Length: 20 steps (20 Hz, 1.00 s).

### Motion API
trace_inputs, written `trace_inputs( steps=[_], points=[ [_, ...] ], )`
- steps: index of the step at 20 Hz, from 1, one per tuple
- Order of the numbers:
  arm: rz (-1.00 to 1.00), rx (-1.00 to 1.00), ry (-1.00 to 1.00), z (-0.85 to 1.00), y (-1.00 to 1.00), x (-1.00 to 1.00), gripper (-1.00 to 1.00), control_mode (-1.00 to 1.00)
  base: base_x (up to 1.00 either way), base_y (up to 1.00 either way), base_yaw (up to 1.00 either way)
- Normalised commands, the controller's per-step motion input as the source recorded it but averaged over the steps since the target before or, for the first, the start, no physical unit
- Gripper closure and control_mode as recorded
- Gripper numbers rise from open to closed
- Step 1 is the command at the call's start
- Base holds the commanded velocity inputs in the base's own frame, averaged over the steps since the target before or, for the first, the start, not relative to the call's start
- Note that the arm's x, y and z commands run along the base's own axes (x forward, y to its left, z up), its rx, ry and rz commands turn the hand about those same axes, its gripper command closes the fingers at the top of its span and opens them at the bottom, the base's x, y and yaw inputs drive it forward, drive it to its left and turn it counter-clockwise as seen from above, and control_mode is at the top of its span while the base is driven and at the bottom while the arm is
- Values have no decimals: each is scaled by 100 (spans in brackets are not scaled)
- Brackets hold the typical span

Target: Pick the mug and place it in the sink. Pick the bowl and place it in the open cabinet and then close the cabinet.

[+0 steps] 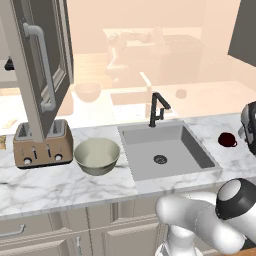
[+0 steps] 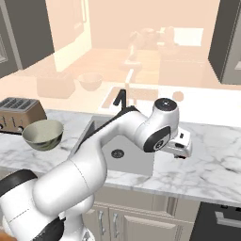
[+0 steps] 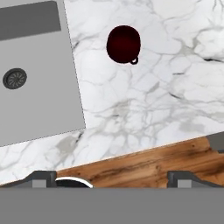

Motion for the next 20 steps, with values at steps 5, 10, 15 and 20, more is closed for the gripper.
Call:
trace_inputs(
  steps=[5,10,15,20],
  points=[
    [0,0,-2,-2,-1,29,-100,-100,0,0,0],
    [1,0,-4,-15,-3,29,-100,-100,0,0,0],
    [3,0,-8,-22,-13,34,-100,-100,0,0,0],
    [3,0,-5,-23,-15,36,-100,-100,0,0,0]
  ],
)
